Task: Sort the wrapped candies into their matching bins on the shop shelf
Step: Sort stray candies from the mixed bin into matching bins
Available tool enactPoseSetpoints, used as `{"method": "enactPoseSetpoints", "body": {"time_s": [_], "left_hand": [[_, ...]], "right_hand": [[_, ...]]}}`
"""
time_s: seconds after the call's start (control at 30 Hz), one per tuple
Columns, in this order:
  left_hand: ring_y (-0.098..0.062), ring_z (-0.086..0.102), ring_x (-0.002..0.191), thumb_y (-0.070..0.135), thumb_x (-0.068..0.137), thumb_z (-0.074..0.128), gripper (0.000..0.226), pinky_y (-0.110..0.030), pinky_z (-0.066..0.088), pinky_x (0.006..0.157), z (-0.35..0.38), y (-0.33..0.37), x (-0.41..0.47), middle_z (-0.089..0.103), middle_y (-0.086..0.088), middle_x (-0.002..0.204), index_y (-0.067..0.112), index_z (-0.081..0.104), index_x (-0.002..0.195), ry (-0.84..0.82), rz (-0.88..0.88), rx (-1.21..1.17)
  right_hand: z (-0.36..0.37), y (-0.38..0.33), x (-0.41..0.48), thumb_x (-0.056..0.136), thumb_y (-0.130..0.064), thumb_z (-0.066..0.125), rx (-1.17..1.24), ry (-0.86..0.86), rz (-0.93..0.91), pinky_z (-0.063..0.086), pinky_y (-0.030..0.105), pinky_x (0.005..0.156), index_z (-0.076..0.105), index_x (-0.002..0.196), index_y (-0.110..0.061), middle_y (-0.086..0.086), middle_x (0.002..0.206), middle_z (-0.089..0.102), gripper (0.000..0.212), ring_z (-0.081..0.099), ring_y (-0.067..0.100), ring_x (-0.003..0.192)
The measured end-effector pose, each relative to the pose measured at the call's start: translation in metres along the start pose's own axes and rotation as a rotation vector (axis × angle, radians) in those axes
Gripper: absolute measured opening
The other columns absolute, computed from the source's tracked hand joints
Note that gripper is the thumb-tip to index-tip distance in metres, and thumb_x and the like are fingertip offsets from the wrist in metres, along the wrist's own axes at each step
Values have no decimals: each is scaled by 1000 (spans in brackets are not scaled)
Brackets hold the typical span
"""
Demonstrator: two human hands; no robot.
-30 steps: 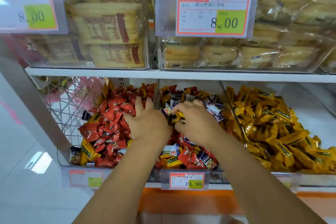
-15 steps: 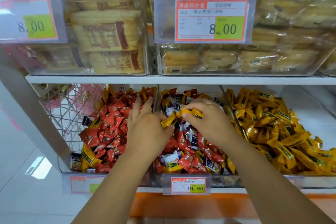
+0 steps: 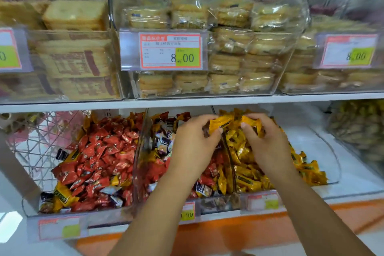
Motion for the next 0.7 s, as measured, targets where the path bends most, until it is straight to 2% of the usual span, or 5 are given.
{"method": "enactPoseSetpoints", "body": {"time_s": [0.17,0.27,0.43,0.6,0.7], "left_hand": [[-13,57,96,30,91,63,45,-22,43,83,42,15,15,63,-2,113,24,54,134,-117,-17,97],[-9,56,91,28,93,61,41,-17,38,74,21,5,13,64,2,108,30,55,133,-111,-28,110],[-14,57,111,24,91,63,33,-24,41,93,-46,-39,5,65,5,121,29,63,124,-16,-41,278],[-17,51,120,19,88,67,35,-26,36,103,-84,-94,-17,60,3,127,25,65,122,-18,-97,364],[-10,36,134,29,90,64,39,-19,21,108,-96,-110,-28,46,8,143,28,58,129,-86,-90,398]], "right_hand": [[-29,40,18,98,-37,47,-12,-32,129,39,28,94,48,138,-22,0,135,54,43,50,18,124],[-37,39,20,100,-30,44,-76,-51,69,38,24,84,57,129,-20,1,125,60,33,54,17,115],[-10,1,6,99,-21,47,-28,-194,-70,38,3,77,63,115,-33,-18,110,63,25,57,2,108],[56,-30,-18,102,-22,39,-87,-491,-135,45,21,88,53,128,-36,-6,133,56,33,53,17,120],[99,-30,-18,103,-14,34,-350,-561,-170,18,15,106,35,146,-25,-3,152,31,44,25,15,140]]}}
Point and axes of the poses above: each hand's wrist, its own x-axis towards the middle knuckle, its own z-axis out of the palm, y = z × x, the point moved 4 cm from there along x, towards the middle knuckle
